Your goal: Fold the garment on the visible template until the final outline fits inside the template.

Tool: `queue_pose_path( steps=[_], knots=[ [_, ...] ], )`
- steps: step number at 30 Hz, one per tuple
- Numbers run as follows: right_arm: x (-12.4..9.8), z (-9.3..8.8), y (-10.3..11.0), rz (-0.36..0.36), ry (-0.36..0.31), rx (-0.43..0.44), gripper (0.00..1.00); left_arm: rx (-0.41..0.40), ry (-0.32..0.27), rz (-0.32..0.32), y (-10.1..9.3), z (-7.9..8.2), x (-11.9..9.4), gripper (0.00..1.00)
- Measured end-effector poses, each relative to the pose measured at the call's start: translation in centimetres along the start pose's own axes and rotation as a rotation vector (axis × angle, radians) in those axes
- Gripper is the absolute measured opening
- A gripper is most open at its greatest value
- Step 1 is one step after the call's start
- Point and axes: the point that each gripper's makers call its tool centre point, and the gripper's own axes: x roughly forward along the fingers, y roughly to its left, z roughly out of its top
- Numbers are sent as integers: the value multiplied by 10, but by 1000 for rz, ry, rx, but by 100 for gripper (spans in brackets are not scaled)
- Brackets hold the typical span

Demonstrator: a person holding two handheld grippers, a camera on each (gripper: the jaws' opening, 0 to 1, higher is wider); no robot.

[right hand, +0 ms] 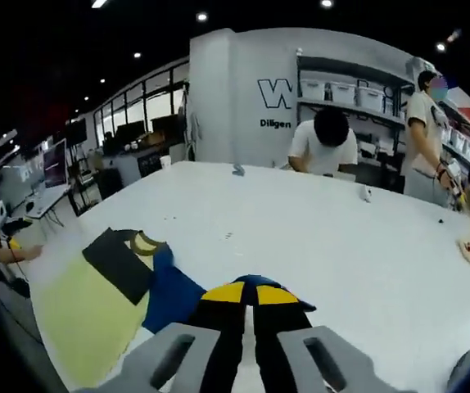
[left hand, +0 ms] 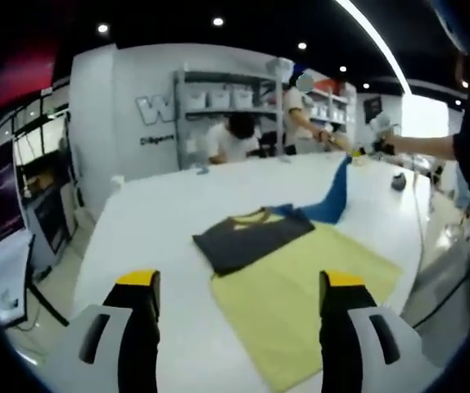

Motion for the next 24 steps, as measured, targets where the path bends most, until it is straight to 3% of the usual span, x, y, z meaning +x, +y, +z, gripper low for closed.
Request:
queue_pose_path(
  steps=[4,7,9,11,12,16,20,22,24],
  knots=[
    [11,31,20,52,-71,-13,0,-7,-6,7,1,0,-3,75],
    [26,60,58,121,-118,-47,0,-20,-11,16,2,0,-8,75],
    [35,72,70,155,-141,-58,0,-25,-11,19,2,-2,-10,75],
    [36,73,73,160,-144,-61,0,-27,-10,20,3,-4,-12,75],
    [38,80,92,181,-152,-71,0,-30,-9,24,3,-6,-14,75],
    [46,91,114,217,-174,-101,0,-38,-6,30,8,-12,-18,75],
    [57,108,163,294,-203,-170,0,-45,-4,48,9,-15,-23,75],
    [61,111,172,317,-208,-185,0,-49,-4,51,10,-15,-24,75],
    [67,117,194,352,-212,-211,0,-56,-4,58,11,-16,-25,74]
  ],
)
